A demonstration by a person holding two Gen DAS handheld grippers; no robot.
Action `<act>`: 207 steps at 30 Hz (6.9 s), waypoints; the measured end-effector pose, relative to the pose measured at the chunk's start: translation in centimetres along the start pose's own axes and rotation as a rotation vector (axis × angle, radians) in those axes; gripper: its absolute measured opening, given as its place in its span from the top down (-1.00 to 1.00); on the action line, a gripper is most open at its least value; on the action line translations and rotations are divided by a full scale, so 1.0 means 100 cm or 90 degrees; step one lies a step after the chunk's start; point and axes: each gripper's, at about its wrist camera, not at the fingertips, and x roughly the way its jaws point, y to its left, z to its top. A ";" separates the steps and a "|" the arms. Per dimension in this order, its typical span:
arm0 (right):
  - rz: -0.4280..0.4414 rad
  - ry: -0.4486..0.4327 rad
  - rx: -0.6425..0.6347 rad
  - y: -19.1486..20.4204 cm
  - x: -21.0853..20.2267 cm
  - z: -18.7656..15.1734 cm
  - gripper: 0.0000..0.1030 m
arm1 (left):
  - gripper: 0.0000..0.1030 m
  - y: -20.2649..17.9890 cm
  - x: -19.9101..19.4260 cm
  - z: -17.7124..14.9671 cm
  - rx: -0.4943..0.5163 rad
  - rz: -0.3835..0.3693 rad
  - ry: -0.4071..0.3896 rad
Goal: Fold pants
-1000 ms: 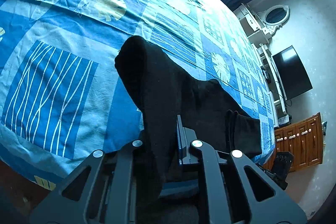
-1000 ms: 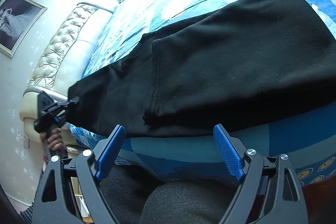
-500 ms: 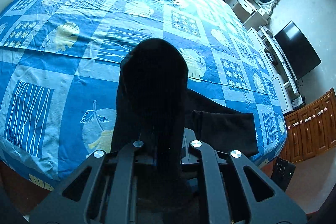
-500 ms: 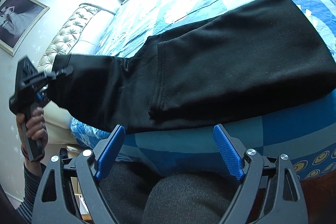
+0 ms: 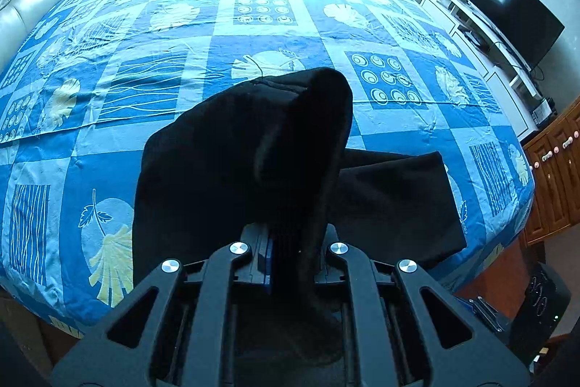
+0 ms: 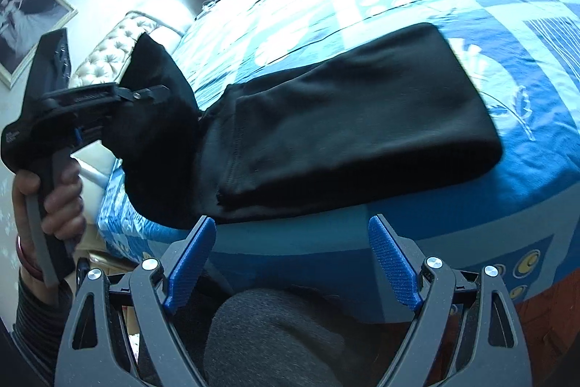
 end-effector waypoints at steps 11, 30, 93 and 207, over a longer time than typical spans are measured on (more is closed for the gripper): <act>0.015 -0.052 0.067 -0.044 -0.035 0.002 -0.66 | 0.78 -0.066 0.045 -0.006 0.050 0.087 -0.001; 0.001 -0.079 0.186 -0.118 -0.051 -0.010 -0.66 | 0.77 -0.112 0.098 -0.022 0.097 0.207 -0.008; 0.093 0.129 0.062 0.000 0.100 0.073 0.40 | -0.82 0.152 -0.005 -0.103 -0.195 0.020 -0.071; 0.111 0.018 0.133 -0.123 -0.002 0.041 -0.03 | 0.08 0.047 0.080 -0.070 -0.128 -0.215 0.034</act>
